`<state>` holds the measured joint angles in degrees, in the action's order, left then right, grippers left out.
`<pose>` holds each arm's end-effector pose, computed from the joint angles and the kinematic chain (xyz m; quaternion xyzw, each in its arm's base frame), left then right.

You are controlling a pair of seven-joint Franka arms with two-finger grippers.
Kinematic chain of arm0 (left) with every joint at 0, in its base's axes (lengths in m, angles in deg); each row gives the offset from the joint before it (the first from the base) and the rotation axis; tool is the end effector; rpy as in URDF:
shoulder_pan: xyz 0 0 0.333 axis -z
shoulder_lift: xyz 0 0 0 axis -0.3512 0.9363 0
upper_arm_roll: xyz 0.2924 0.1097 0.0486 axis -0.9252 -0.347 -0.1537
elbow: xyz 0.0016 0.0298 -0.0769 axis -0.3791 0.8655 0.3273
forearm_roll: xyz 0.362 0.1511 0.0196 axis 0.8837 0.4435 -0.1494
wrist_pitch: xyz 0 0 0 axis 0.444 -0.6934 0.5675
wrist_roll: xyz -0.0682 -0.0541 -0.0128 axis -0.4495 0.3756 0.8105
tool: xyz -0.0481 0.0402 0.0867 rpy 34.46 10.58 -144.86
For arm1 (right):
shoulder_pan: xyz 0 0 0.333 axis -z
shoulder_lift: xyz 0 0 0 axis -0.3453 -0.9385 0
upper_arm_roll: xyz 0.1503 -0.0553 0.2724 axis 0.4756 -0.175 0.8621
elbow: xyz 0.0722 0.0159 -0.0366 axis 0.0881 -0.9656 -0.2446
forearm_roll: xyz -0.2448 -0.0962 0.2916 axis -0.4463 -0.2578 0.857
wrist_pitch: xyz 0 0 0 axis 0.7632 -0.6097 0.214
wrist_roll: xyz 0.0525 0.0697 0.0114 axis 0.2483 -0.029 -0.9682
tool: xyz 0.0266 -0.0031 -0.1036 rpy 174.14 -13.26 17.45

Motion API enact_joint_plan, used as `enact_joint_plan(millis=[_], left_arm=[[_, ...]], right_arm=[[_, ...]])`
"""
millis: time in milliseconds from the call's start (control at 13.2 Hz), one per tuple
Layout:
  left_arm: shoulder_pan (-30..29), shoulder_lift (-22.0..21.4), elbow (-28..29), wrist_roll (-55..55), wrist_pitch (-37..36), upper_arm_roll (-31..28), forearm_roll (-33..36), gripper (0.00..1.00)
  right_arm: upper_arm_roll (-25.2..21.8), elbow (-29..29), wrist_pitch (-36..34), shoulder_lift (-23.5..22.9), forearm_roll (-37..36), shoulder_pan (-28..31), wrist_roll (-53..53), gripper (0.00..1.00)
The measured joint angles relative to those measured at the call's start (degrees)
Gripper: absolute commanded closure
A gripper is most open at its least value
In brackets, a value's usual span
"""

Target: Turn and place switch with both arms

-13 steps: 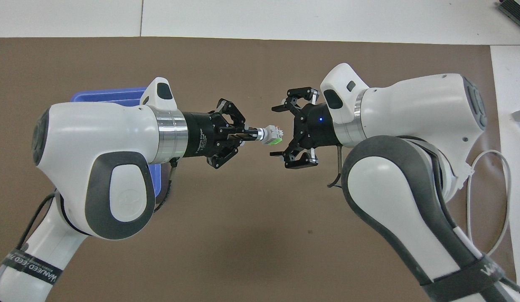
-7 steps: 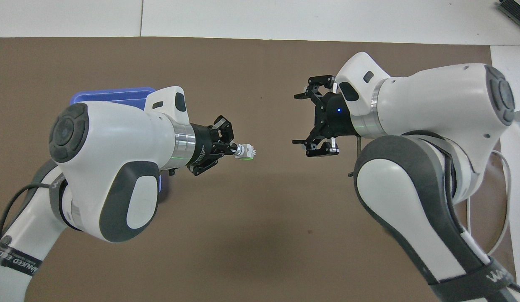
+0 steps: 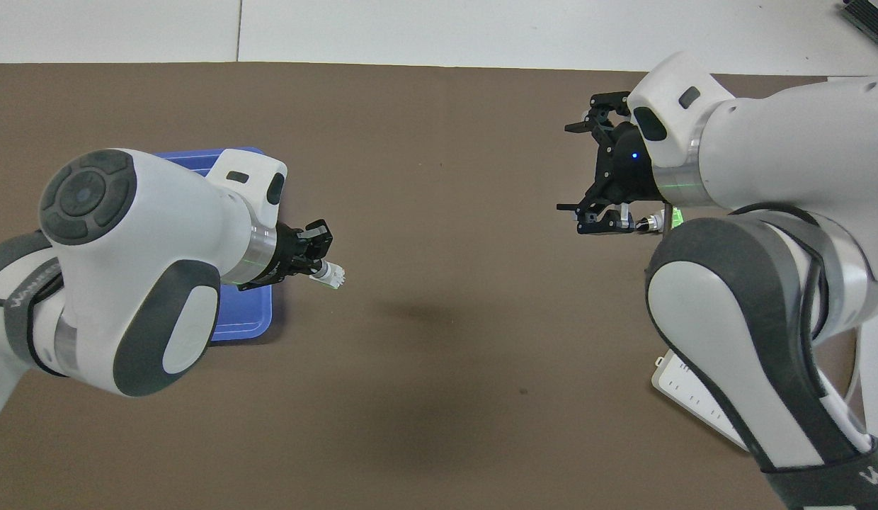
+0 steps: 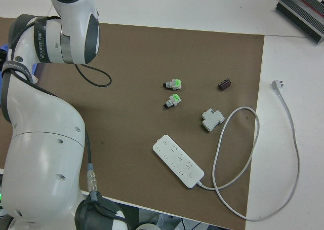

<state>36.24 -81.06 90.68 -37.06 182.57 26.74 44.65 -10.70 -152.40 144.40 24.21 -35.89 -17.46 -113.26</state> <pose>0.5185 -0.2325 0.5005 0.9789 0.1854 -0.0130 0.0851 0.6038 0.1698 0.5633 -0.7122 -0.6634 -0.2258 0.0409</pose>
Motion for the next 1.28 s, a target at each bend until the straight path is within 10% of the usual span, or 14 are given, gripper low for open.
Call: enact_joint_plan(millis=[906,1133,1284], left_arm=[[-17.71,-3.44,13.93,38.97,7.4,-0.4,2.48,0.97],[-18.15,-4.17,13.68,39.45,7.24,-0.29,7.67,0.16],[-18.15,-4.22,11.14,39.49,5.29,-0.12,8.29,0.01]], right_arm=[[-2.52,0.7,3.03,1.92,-8.47,1.18,19.32,0.0],[-7.37,0.7,2.68,2.63,-8.5,0.54,27.82,0.0],[-11.3,0.73,1.12,3.15,-8.57,0.24,35.78,0.0]])
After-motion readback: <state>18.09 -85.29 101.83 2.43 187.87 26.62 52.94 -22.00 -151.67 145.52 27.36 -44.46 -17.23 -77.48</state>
